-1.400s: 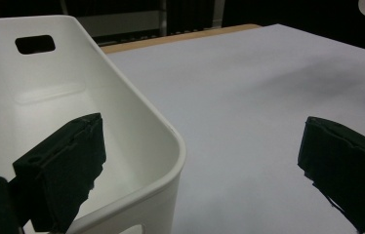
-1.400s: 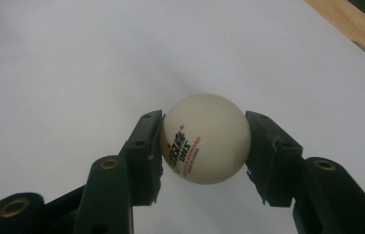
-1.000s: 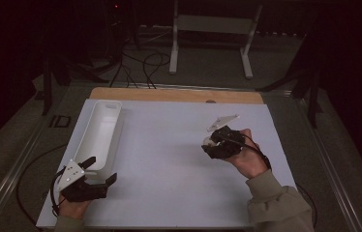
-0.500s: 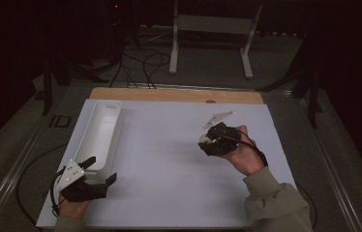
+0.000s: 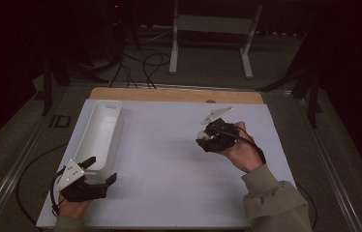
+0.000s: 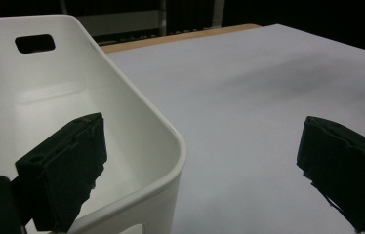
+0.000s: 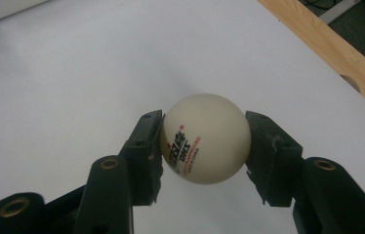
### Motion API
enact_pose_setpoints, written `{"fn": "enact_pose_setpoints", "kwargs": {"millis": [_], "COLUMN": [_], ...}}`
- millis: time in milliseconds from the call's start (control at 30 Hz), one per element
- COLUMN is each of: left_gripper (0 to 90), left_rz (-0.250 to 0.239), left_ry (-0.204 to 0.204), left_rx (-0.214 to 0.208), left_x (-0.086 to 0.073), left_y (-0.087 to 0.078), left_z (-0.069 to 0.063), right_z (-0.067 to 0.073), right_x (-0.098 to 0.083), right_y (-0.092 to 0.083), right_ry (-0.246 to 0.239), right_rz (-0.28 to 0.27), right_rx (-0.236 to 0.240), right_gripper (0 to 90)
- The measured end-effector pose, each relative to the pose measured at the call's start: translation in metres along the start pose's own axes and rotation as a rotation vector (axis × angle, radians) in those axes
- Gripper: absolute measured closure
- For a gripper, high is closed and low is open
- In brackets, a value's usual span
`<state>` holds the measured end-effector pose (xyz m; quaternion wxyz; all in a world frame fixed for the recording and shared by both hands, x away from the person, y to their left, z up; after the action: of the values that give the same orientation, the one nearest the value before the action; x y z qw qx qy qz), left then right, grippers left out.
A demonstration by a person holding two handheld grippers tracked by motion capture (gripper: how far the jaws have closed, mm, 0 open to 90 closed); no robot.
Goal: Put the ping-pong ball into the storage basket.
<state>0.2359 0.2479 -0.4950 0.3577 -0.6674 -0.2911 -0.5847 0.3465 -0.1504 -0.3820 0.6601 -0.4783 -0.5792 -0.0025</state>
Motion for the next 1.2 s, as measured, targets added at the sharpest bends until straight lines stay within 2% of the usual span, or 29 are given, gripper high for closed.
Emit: {"fn": "enact_pose_setpoints", "kwargs": {"millis": [600, 1200], "left_gripper": [4.9, 5.0], "left_rz": [0.001, 0.001], "left_ry": [0.0, -0.001], "left_rx": [0.0, -0.001], "left_x": [0.0, 0.0], "left_y": [0.0, 0.0], "left_z": [0.0, 0.0], "right_z": [0.0, -0.001], "right_x": [0.015, 0.021], "right_y": [0.004, 0.01], "right_ry": [-0.011, -0.002], "right_rz": [-0.012, -0.024], "right_rx": [0.003, 0.006], "right_gripper": [50.0, 50.0]}}
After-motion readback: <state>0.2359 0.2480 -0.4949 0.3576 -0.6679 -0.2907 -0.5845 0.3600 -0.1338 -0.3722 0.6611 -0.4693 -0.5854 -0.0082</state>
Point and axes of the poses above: each handheld gripper's, and its own axes: y roughly forward along the jaws, x roughly out of its top, z roughly to its left, the point moved 1 cm from there along y, roughly forward along the jaws, and after that the axes turned 13 degrees about -z, right-handed, at the moved point
